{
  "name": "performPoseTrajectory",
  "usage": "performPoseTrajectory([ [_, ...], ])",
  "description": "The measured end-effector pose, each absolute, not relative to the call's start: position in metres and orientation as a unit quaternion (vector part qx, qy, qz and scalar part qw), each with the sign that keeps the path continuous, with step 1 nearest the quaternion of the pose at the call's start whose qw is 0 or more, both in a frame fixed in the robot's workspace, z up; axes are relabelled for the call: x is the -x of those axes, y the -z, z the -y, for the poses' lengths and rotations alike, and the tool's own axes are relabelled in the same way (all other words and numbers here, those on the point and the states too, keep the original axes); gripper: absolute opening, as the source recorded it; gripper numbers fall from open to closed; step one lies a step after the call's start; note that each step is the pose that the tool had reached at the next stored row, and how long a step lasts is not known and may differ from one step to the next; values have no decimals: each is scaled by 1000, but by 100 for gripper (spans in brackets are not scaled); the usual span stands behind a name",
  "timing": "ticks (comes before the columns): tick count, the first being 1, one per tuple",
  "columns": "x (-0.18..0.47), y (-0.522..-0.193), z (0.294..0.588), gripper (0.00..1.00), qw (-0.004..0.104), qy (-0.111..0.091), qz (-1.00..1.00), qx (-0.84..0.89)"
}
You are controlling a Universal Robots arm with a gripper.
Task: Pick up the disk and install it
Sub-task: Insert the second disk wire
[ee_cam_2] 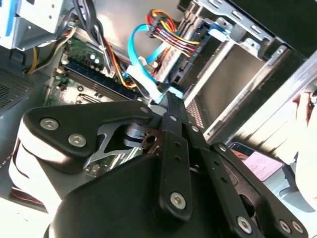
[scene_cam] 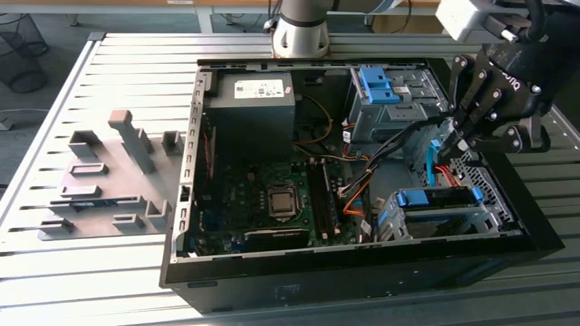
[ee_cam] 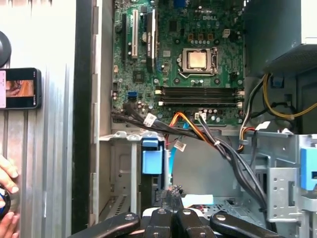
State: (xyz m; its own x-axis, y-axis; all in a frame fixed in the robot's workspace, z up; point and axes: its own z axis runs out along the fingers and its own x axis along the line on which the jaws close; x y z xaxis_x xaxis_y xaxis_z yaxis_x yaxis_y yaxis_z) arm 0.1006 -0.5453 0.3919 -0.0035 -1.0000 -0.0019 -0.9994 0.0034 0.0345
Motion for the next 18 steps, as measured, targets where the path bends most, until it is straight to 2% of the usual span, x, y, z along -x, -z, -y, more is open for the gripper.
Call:
performPoseTrajectory([
  [7, -99, -392, 541, 11, 9, 10, 708, -706],
  [9, -98, -392, 540, 11, 10, 5, 708, -706],
  [10, -97, -392, 539, 18, 10, 1, 708, -706],
  [18, -92, -390, 536, 19, 5, -13, 709, -705],
])
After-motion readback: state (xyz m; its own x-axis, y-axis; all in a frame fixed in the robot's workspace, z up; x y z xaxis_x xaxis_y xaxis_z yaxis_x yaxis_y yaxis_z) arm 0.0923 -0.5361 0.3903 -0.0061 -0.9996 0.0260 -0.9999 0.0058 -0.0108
